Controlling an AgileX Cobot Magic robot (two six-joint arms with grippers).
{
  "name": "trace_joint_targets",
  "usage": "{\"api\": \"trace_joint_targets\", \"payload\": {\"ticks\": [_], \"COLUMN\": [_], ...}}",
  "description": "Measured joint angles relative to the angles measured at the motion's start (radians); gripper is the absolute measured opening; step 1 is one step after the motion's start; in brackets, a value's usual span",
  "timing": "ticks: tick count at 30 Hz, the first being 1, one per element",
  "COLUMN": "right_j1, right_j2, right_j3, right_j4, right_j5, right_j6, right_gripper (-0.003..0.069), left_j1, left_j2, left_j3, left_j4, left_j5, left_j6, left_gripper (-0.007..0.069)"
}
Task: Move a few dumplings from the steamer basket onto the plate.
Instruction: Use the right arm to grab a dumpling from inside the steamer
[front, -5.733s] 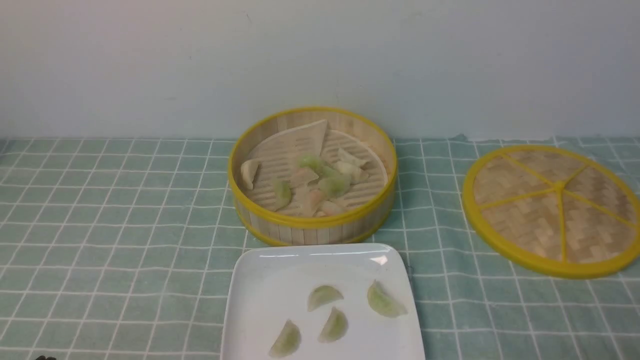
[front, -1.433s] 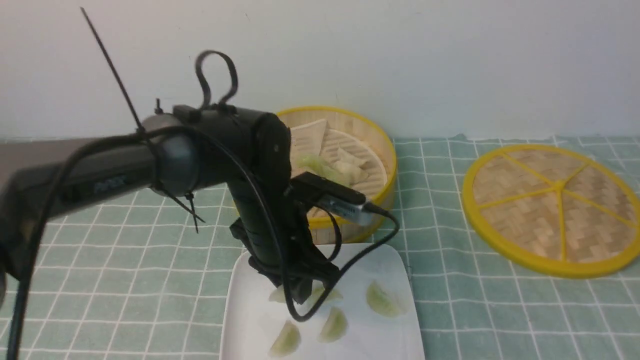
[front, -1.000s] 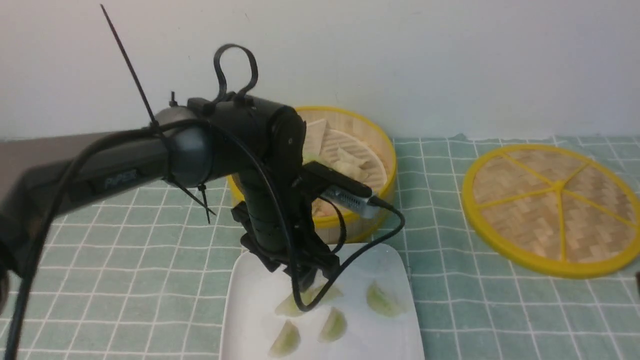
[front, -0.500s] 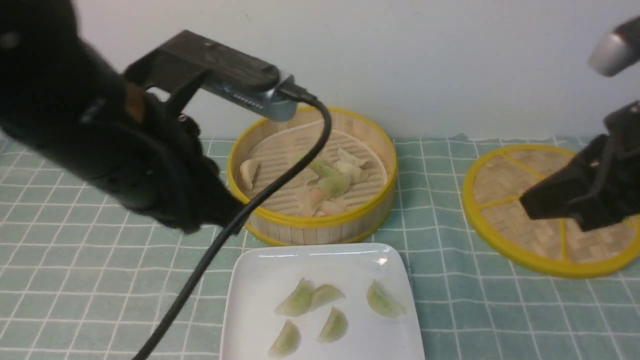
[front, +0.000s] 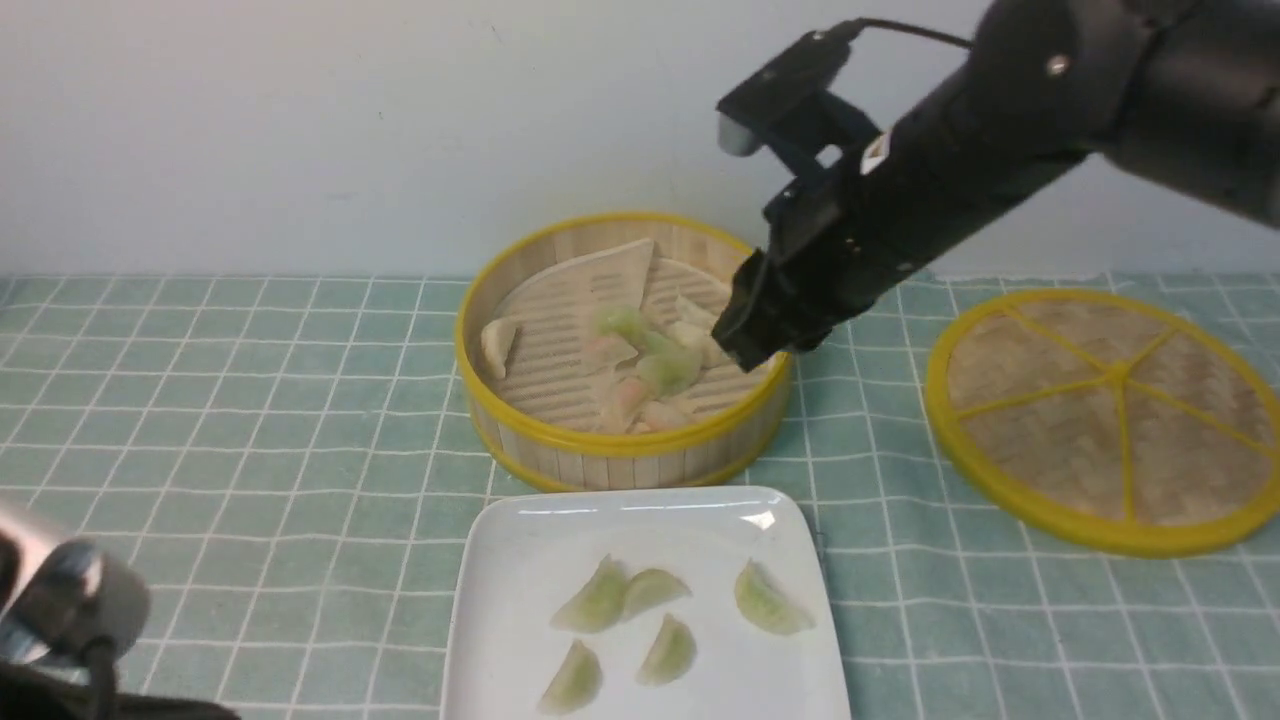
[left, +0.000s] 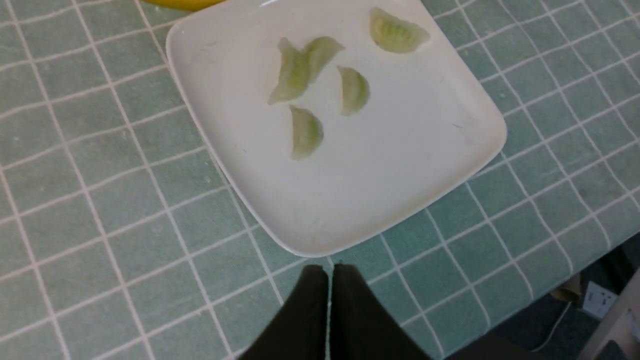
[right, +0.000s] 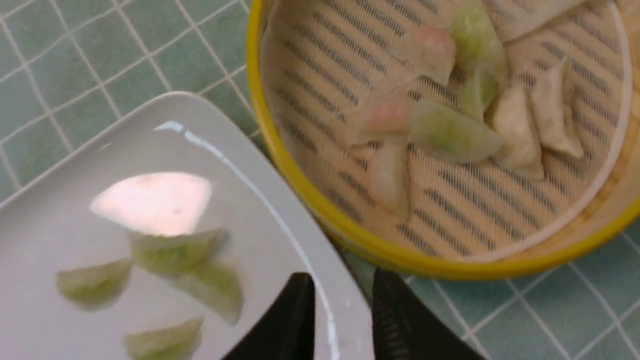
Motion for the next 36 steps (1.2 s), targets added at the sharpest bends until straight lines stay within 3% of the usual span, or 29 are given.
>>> {"api": "trace_joint_targets", "payload": {"ticks": [4, 9, 22, 25, 27, 28, 29, 31, 36], "right_j1": [0.008, 0.008, 0.009, 0.009, 0.011, 0.011, 0.011, 0.011, 0.011], "right_j2": [0.186, 0.335, 0.532, 0.534, 0.534, 0.534, 0.534, 0.526, 0.497], "right_j3": [-0.160, -0.293, -0.416, -0.416, -0.421, -0.421, -0.436, -0.456, -0.548], "right_j4": [-0.038, -0.060, -0.161, -0.184, -0.228, -0.228, -0.262, -0.292, -0.306], "right_j5": [-0.004, -0.031, -0.130, -0.136, -0.118, -0.118, -0.085, -0.027, 0.115], "right_j6": [0.000, 0.030, 0.094, 0.127, 0.187, 0.187, 0.224, 0.254, 0.308], "right_gripper": [0.0345, 0.0434, 0.0455, 0.0410, 0.0272, 0.0256, 0.0132, 0.0043, -0.0010], "left_j1": [0.000, 0.000, 0.000, 0.000, 0.000, 0.000, 0.000, 0.000, 0.000], "left_j2": [-0.096, -0.132, -0.134, -0.134, -0.134, -0.134, -0.134, -0.134, -0.134], "left_j3": [0.046, 0.050, 0.050, 0.050, 0.050, 0.050, 0.050, 0.050, 0.050], "left_j4": [-0.006, -0.006, 0.085, 0.105, 0.130, 0.130, 0.135, 0.146, 0.172], "left_j5": [0.012, 0.052, 0.132, 0.132, 0.132, 0.132, 0.132, 0.132, 0.132], "left_j6": [-0.040, -0.063, -0.104, -0.109, -0.112, -0.112, -0.112, -0.115, -0.120], "left_gripper": [-0.0006, -0.0006, -0.0006, -0.0006, -0.0006, -0.0006, -0.0006, -0.0006, -0.0006]}}
